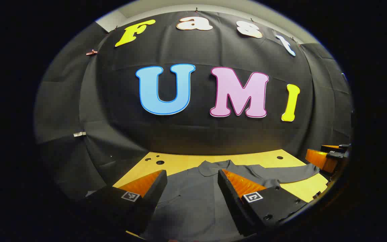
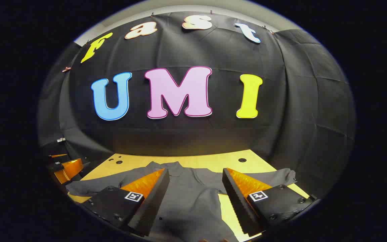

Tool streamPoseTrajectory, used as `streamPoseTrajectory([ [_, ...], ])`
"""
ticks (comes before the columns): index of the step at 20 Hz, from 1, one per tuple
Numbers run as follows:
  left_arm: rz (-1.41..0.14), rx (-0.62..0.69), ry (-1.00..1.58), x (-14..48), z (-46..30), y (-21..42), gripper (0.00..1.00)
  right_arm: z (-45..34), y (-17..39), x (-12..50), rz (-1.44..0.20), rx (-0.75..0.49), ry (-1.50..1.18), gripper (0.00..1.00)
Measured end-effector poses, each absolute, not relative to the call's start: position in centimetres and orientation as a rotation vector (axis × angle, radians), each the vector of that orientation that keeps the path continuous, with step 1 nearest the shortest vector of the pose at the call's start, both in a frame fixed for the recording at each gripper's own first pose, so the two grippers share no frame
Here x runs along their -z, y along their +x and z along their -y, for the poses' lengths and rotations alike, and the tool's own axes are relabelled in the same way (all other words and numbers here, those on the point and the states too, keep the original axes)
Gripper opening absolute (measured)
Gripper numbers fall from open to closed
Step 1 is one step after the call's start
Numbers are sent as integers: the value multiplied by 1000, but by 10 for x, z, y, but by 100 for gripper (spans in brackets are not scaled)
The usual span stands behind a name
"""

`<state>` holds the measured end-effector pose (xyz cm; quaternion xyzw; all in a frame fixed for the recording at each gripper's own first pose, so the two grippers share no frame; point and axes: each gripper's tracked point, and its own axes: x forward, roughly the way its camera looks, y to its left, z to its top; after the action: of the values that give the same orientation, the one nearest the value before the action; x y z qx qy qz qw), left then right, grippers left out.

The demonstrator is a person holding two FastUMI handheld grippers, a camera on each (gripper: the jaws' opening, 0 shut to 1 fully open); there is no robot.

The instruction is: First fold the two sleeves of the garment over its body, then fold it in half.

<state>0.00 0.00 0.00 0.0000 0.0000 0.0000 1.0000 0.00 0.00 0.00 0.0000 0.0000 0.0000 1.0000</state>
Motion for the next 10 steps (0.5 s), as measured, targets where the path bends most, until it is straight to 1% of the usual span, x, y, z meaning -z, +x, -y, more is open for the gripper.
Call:
streamPoseTrajectory([
  [5,-22,1,-1,6,9,5,96,4,8,4,-8,-10,-1,98],
  [6,-25,1,1,7,10,7,92,6,10,5,-11,-10,1,98],
  [7,-27,-1,6,7,11,8,96,7,13,7,-17,-7,-1,98],
  [10,-31,-6,23,9,10,13,96,11,20,14,-32,-4,-1,98],
])
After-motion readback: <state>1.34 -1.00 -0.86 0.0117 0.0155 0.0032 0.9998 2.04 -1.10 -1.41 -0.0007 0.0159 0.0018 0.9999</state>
